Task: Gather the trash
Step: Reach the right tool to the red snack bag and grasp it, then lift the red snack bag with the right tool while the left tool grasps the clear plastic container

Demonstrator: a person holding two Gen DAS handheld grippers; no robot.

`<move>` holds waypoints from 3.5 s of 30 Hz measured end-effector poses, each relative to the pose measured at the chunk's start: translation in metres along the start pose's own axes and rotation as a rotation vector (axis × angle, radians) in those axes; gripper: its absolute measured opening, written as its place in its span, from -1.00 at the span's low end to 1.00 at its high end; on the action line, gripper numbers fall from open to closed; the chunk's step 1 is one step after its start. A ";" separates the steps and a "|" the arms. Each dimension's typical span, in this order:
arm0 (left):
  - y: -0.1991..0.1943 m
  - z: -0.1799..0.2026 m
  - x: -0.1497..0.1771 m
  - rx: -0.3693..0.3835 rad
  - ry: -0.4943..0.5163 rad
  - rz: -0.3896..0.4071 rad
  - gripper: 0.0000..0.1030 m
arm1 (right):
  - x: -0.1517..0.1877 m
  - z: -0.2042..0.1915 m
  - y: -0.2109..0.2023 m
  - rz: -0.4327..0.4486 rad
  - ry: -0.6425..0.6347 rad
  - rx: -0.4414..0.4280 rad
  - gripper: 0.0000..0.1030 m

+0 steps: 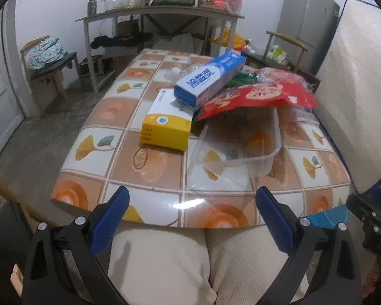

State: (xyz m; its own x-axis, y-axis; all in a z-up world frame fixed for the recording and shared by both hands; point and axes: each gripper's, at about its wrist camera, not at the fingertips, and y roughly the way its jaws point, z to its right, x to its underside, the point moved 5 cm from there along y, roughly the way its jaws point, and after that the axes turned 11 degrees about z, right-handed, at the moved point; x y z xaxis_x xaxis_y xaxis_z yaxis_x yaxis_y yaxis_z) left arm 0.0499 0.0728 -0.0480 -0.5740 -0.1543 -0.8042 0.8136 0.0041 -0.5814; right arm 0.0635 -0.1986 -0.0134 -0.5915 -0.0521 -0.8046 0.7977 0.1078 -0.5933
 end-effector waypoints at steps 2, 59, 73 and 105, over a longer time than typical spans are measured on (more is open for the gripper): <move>0.001 -0.001 -0.001 0.031 -0.012 0.016 0.89 | -0.010 0.000 0.002 0.024 0.031 -0.055 0.85; 0.008 0.031 0.009 0.230 0.125 0.130 0.55 | -0.080 0.057 0.012 -0.167 0.893 -0.997 -0.99; 0.052 0.081 0.001 0.172 0.482 0.109 0.08 | -0.082 0.132 -0.031 0.020 0.945 -0.902 -0.99; -0.019 0.057 0.008 0.314 0.257 0.076 0.20 | -0.062 0.133 0.004 -0.055 1.001 -0.880 -0.99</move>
State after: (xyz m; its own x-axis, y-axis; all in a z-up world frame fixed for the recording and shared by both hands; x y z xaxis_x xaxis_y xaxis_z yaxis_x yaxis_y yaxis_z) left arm 0.0349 0.0154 -0.0360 -0.4837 0.0870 -0.8709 0.8204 -0.3017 -0.4857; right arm 0.1195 -0.3271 0.0312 -0.7537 0.6284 -0.1928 0.6527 0.7499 -0.1074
